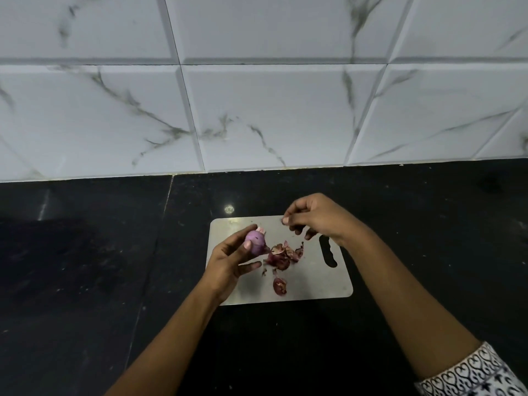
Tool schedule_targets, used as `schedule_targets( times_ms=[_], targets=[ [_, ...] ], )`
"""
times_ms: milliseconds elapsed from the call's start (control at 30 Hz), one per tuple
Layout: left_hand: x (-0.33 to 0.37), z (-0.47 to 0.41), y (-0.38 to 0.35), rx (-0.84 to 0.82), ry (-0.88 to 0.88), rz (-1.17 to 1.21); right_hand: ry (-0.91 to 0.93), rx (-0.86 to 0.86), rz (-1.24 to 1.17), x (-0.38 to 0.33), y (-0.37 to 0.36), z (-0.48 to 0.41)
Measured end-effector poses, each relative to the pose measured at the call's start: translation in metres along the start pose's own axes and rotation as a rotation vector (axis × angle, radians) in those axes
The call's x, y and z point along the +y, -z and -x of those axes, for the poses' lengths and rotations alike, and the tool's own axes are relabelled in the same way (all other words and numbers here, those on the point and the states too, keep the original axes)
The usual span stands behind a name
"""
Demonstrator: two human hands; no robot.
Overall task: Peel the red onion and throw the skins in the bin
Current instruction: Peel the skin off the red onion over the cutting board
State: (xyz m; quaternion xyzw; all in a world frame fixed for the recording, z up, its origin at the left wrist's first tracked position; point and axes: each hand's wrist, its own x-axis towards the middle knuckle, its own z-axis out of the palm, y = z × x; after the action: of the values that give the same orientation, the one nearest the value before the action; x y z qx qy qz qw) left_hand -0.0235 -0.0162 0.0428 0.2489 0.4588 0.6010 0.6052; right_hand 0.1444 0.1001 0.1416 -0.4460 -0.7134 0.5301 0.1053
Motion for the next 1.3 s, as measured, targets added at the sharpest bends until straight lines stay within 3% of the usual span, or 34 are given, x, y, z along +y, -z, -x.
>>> schedule_targets(
  times_ms=[167,300,433,800,1300],
  targets=[
    [-0.004,-0.007,0.002,-0.039,0.06,0.192,-0.021,-0.004,0.347,0.025,-0.022,-0.008],
    [-0.004,-0.005,0.003,-0.014,0.111,0.301,0.083,0.119,0.379,0.03,-0.033,-0.007],
    [-0.001,-0.003,-0.001,-0.044,0.13,0.333,0.19,0.135,0.34,0.03,-0.043,-0.003],
    [-0.001,-0.004,-0.002,-0.088,0.072,0.292,0.377,0.262,0.352,0.013,-0.052,0.009],
    [-0.004,-0.002,-0.007,0.047,-0.125,0.094,0.298,0.362,0.607,0.001,-0.073,0.011]
  ],
)
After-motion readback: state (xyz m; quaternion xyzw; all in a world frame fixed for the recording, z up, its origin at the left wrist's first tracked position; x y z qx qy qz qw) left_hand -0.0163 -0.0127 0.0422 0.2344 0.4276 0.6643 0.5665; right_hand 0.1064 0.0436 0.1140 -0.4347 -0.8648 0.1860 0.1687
